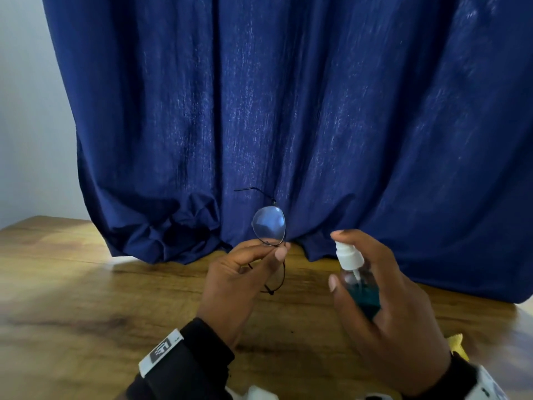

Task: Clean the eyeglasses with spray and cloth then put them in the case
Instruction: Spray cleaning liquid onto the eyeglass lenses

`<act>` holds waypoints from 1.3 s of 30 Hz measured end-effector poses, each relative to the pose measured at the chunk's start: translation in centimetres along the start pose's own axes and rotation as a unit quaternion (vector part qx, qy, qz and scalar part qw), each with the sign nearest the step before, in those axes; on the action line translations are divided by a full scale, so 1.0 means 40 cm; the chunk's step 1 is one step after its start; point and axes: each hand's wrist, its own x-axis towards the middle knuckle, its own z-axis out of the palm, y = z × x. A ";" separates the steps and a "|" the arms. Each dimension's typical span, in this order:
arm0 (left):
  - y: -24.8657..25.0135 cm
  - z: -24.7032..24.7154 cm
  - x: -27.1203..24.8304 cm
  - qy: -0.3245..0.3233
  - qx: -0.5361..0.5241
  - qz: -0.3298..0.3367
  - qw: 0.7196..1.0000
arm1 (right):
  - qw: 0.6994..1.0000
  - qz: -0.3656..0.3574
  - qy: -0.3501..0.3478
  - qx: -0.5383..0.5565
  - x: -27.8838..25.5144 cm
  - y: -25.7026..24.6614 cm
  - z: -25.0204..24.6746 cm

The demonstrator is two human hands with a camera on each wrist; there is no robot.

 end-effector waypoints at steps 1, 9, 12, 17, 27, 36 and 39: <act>0.002 0.001 0.000 -0.002 -0.005 0.002 1.000 | 1.000 0.003 0.012 0.000 0.000 -0.003 0.001; 0.009 -0.005 0.004 0.004 -0.050 -0.008 0.999 | 0.998 -0.014 0.063 0.001 0.007 -0.022 -0.011; 0.011 -0.010 0.008 0.013 -0.090 -0.038 0.995 | 0.999 -0.008 0.039 0.000 0.009 -0.024 -0.013; 0.014 -0.022 0.019 0.033 -0.153 -0.096 0.983 | 0.998 0.007 -0.061 0.013 0.005 -0.035 -0.007; 0.031 -0.004 0.004 0.023 -0.223 -0.197 0.954 | 0.995 0.032 -0.093 0.014 -0.003 -0.034 0.004; 0.031 -0.008 0.000 0.013 -0.196 -0.172 0.965 | 0.996 0.065 -0.031 0.056 0.001 -0.022 0.009; 0.030 -0.016 0.008 0.002 -0.185 -0.112 0.976 | 0.992 0.098 -0.002 0.082 0.000 -0.026 0.006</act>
